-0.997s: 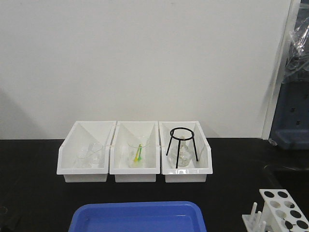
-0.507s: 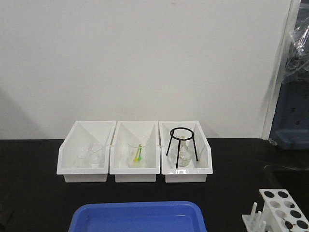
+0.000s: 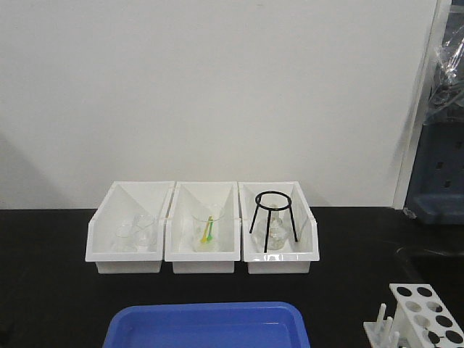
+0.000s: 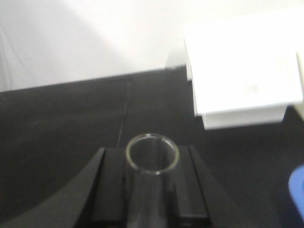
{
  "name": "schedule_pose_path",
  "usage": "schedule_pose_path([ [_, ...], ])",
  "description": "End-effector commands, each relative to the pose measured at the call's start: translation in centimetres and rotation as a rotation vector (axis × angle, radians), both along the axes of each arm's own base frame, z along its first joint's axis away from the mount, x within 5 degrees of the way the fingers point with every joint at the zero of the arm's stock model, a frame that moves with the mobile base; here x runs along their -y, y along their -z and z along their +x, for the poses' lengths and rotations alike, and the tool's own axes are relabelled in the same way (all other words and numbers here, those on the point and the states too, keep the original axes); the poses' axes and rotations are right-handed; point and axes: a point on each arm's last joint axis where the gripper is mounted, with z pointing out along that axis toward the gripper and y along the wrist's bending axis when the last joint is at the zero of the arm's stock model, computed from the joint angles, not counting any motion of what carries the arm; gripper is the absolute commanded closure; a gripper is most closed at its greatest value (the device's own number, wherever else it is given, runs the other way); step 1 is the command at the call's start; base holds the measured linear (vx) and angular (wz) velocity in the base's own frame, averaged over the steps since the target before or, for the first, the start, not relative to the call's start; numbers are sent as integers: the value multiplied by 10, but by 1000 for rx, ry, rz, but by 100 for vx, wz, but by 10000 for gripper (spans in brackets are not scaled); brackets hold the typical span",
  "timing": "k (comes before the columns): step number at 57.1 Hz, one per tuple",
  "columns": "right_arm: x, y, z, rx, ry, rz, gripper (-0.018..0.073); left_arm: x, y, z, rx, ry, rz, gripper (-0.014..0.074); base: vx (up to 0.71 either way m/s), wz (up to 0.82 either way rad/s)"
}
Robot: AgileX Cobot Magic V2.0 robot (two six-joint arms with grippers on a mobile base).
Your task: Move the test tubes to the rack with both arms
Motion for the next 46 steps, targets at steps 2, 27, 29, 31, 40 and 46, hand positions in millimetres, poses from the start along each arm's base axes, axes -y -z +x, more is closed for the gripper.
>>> schedule_pose_path([
  [2, 0, -17, 4, 109, 0, -3, 92, 0, -45, 6, 184, -14, -61, 598, 0, 0],
  [27, 0, -12, 7, 42, 2, 0, 92, 5, -122, 25, 264, 5, -315, 598, 0, 0],
  [29, 1, -10, 9, 3, 3, 0, 92, 8, -125, 26, 263, 15, -319, 598, 0, 0],
  [31, 1, -10, 12, -28, 4, 0, 92, 12, -128, 26, 260, 31, -322, 598, 0, 0],
  [40, 1, -19, 30, -138, -7, -42, 92, 41, -136, 27, 244, 136, -372, 598, 0, 0],
  [46, -2, -28, 45, -170, -46, -106, 92, 63, -134, 30, 223, 204, -450, 598, 0, 0],
])
